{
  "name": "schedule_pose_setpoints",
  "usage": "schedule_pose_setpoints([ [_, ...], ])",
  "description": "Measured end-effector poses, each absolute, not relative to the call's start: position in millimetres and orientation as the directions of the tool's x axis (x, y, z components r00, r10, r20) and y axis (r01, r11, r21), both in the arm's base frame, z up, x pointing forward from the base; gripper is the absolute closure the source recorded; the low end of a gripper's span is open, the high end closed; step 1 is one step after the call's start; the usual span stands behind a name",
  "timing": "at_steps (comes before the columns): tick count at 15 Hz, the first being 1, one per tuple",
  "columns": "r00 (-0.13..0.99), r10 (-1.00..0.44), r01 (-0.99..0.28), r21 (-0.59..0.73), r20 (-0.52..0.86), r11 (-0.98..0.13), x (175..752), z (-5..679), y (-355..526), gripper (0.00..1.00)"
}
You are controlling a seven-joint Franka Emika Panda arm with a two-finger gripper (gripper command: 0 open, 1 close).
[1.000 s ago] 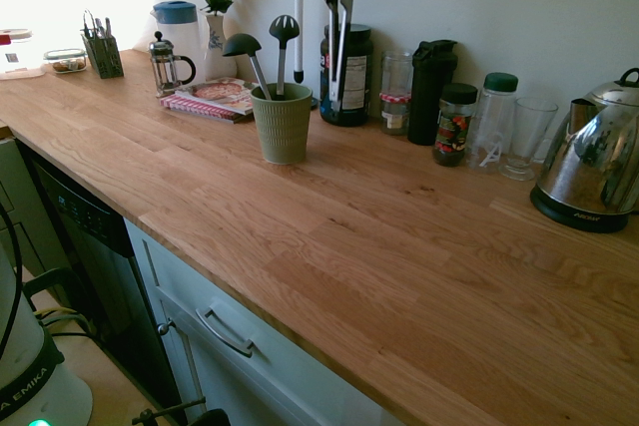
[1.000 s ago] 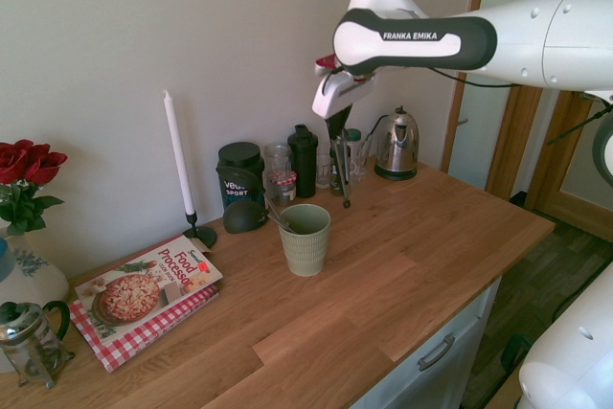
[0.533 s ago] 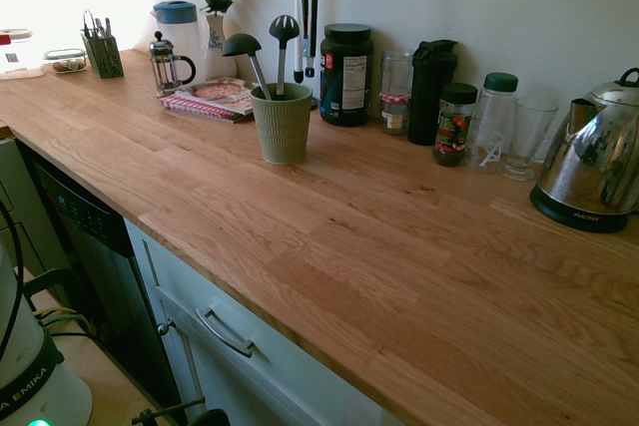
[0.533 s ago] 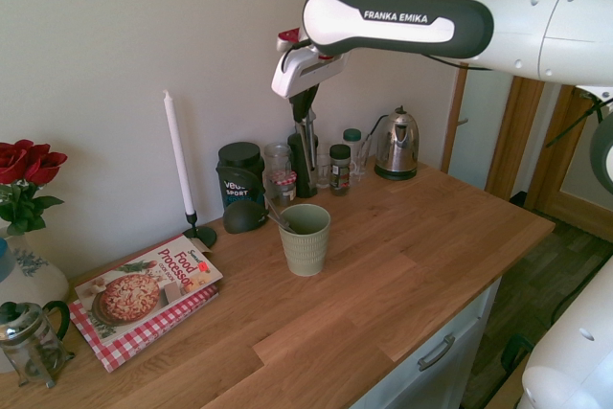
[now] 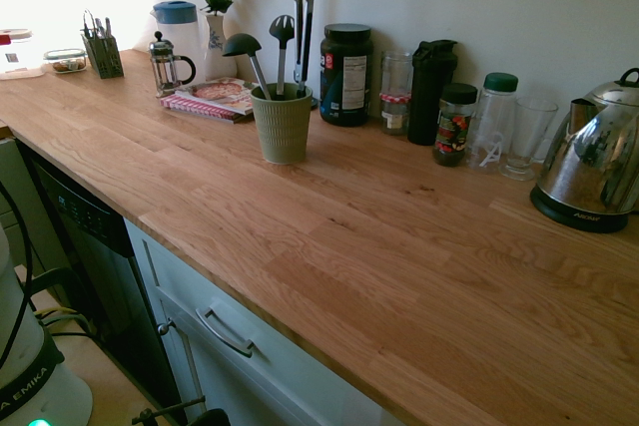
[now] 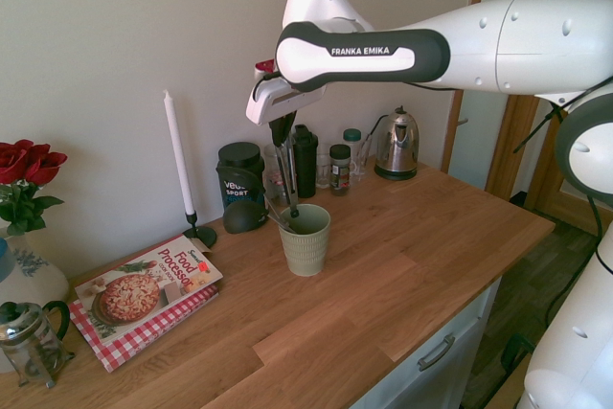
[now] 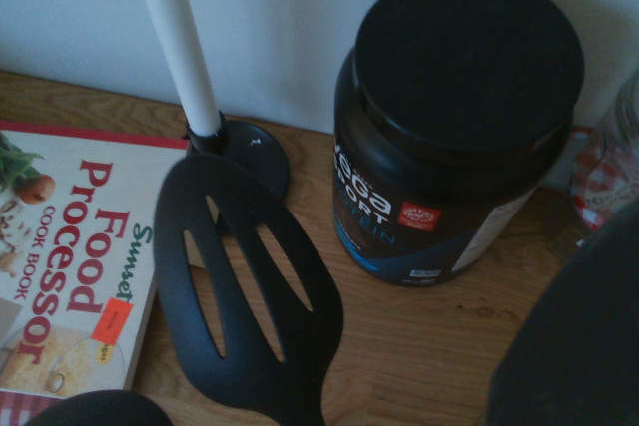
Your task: Put the tongs back in the holder
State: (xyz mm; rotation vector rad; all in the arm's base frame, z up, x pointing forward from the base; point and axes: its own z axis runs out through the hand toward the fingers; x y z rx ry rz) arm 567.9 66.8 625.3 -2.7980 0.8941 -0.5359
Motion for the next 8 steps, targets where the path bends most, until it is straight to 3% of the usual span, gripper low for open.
schedule_pose_setpoints([
  [8,0.742,-0.600,-0.530,-0.288,0.299,-0.798,567,608,60,1.00],
])
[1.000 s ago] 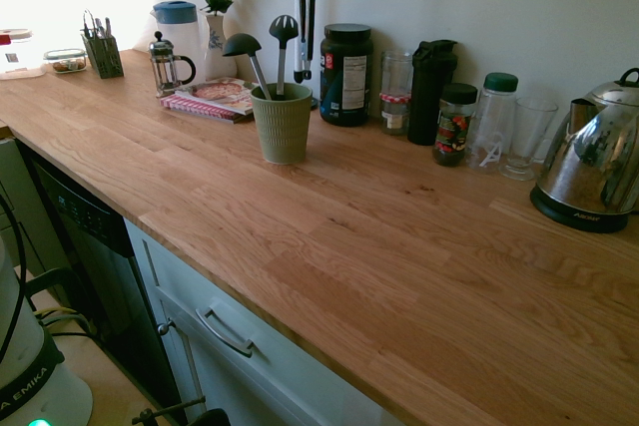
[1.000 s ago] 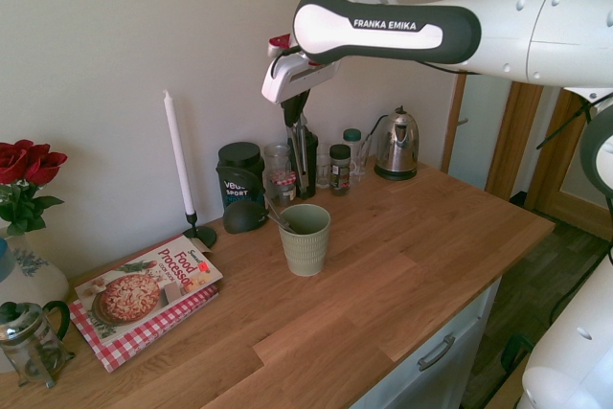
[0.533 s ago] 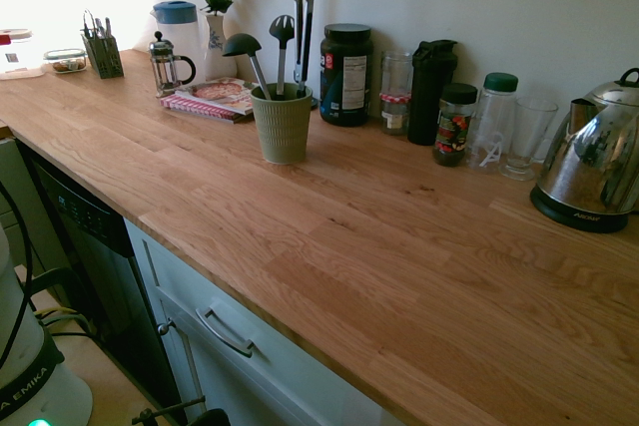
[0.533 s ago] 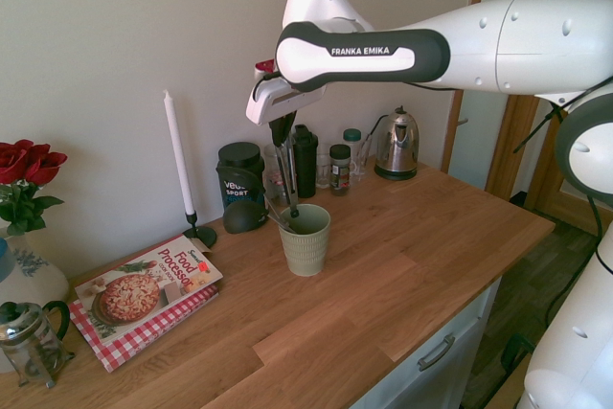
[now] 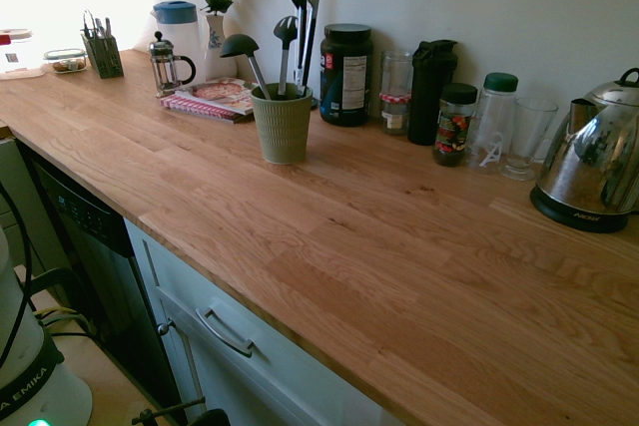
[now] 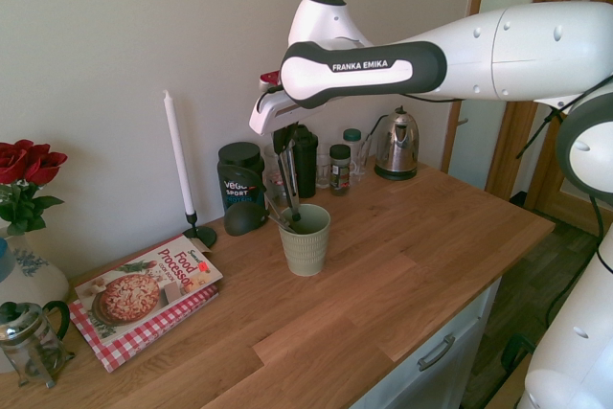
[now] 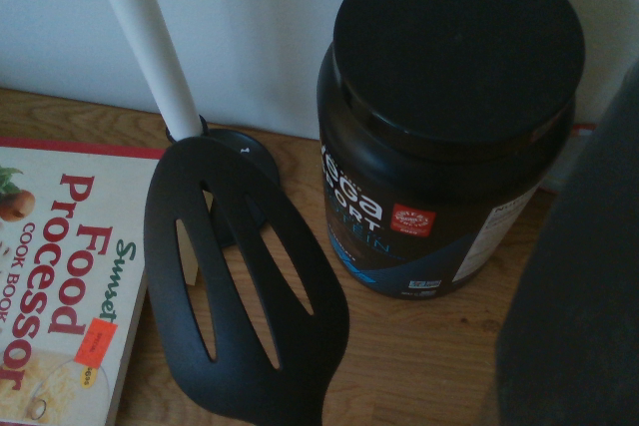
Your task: Put the tongs back in the holder
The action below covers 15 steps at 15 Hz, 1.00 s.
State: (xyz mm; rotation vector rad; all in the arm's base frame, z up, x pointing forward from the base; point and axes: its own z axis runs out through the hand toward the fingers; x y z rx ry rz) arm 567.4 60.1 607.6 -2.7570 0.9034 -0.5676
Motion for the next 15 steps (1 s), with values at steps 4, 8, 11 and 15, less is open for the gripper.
schedule_pose_setpoints([
  [4,0.745,-0.604,-0.539,-0.278,0.284,-0.795,560,608,58,1.00],
  [8,0.733,-0.613,-0.542,-0.291,0.295,-0.788,550,624,51,1.00],
  [11,0.739,-0.613,-0.550,-0.275,0.278,-0.789,546,616,50,1.00],
  [15,0.746,-0.614,-0.560,-0.256,0.257,-0.788,544,595,49,1.00],
])
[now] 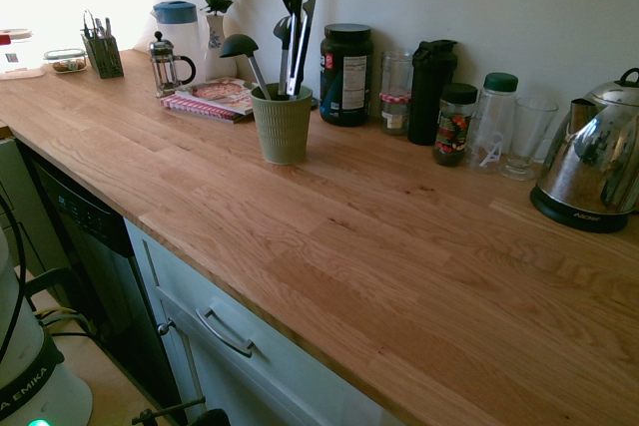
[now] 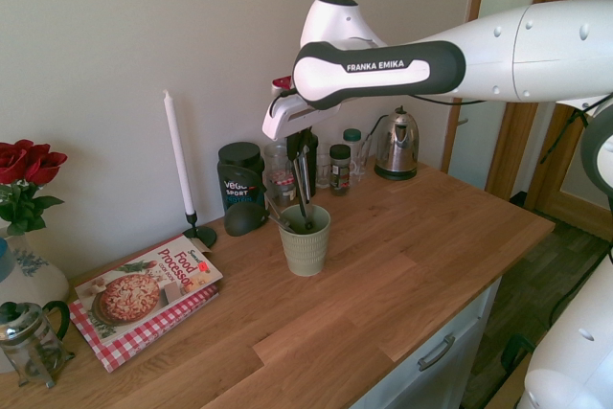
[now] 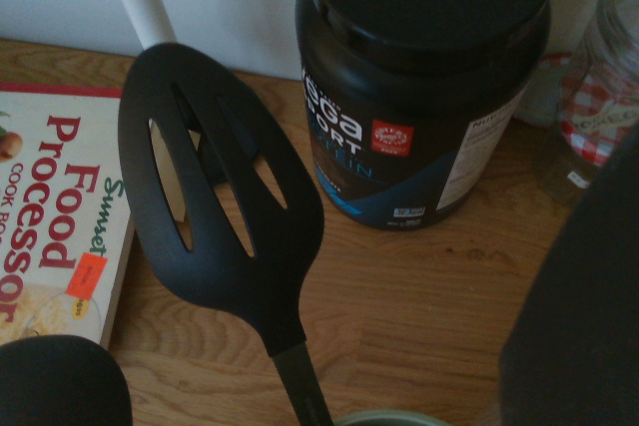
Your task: Put the tongs back in the holder
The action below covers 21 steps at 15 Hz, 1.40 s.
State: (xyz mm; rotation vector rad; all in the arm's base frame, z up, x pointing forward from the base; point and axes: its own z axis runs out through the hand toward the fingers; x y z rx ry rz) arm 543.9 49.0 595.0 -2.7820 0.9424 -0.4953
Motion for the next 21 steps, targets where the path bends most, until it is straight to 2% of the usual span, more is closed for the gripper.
schedule_pose_setpoints([
  [12,0.757,-0.619,-0.580,-0.221,0.209,-0.784,545,534,47,1.00],
  [13,0.759,-0.620,-0.582,-0.218,0.201,-0.783,547,528,47,0.00],
  [21,0.757,-0.625,-0.586,-0.224,0.192,-0.779,550,520,48,0.00],
])
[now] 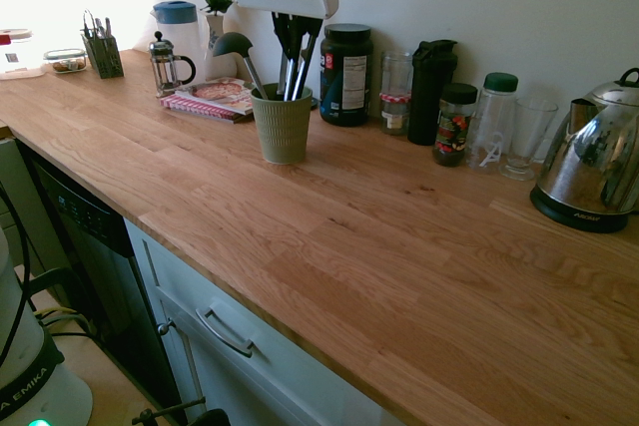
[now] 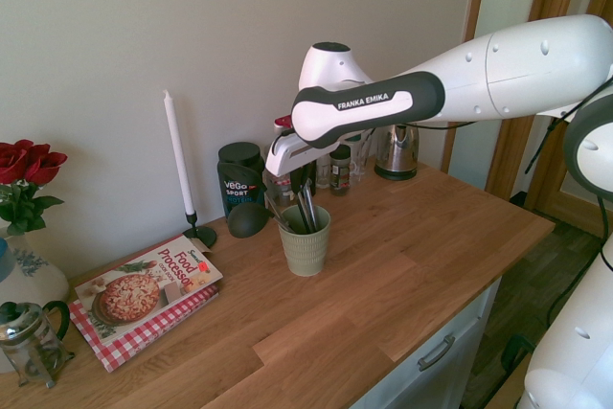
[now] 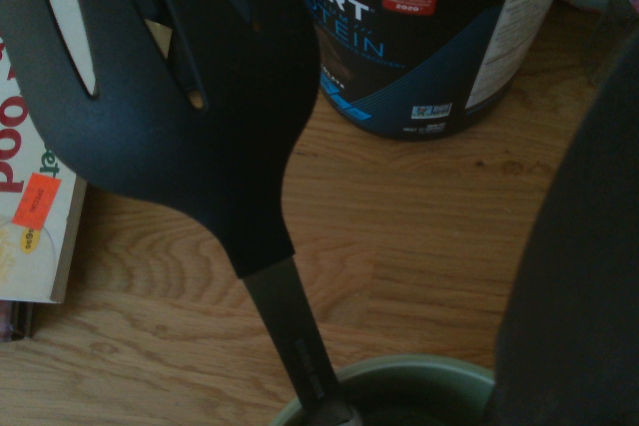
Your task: Put the tongs back in the holder
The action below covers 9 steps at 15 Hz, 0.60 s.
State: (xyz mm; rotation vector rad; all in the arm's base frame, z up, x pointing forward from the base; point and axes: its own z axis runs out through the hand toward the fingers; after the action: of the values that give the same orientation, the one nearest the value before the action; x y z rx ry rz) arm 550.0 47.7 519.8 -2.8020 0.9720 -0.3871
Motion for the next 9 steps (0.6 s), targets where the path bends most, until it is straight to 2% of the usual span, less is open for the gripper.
schedule_pose_setpoints([
  [9,0.764,-0.615,-0.583,-0.202,0.195,-0.787,541,536,49,0.00],
])
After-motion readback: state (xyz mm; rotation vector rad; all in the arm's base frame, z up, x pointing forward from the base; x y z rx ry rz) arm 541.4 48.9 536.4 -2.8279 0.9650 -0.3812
